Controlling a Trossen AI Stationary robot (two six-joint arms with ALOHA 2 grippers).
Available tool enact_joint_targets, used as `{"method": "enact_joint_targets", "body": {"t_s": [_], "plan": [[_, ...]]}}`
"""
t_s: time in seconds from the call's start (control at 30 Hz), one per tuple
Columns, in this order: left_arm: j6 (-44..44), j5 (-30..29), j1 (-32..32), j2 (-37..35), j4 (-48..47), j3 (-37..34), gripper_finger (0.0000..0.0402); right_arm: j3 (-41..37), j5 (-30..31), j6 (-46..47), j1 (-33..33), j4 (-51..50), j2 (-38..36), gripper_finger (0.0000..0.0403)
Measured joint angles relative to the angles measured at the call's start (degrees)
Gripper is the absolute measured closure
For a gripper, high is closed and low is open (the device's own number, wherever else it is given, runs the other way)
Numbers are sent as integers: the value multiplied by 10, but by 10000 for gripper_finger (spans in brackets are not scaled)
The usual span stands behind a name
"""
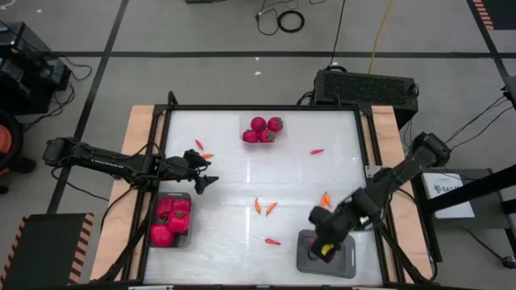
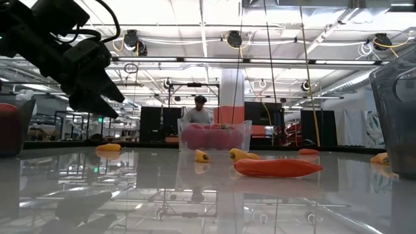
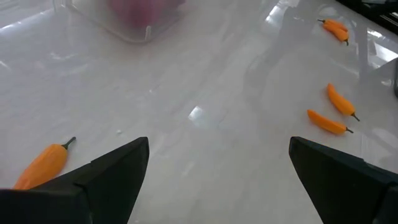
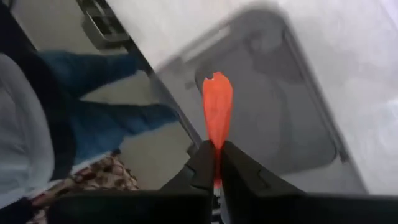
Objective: Sort produce into baskets
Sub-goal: Put the red chili pepper into the right black bin, then put the orange chili pepper into the right black bin
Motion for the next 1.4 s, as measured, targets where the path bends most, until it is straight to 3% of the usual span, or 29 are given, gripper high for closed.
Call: {"method": "enact_joint_targets", "body": {"t_s": [0.37,0.7,0.93,1.07,1.17,1.3,1.4], "plan": [[-4,-22,20,0,54,0,11,-15,-1,48,64,-33,57,332],[-52,-12,43,0,56,0,11,-17,-36,50,32,-25,29,283],[-143,-8,50,0,16,9,11,-17,82,0,-13,-32,-19,248],[-152,-8,60,0,-37,47,11,-17,171,-101,-53,-31,-24,226],[-122,-9,67,0,-48,75,11,-17,211,-270,-91,7,-10,215],[-92,-12,75,1,-52,96,11,-17,210,-515,-141,88,24,211],[-99,-11,76,1,-53,98,11,-17,190,-631,-184,116,55,213]]}}
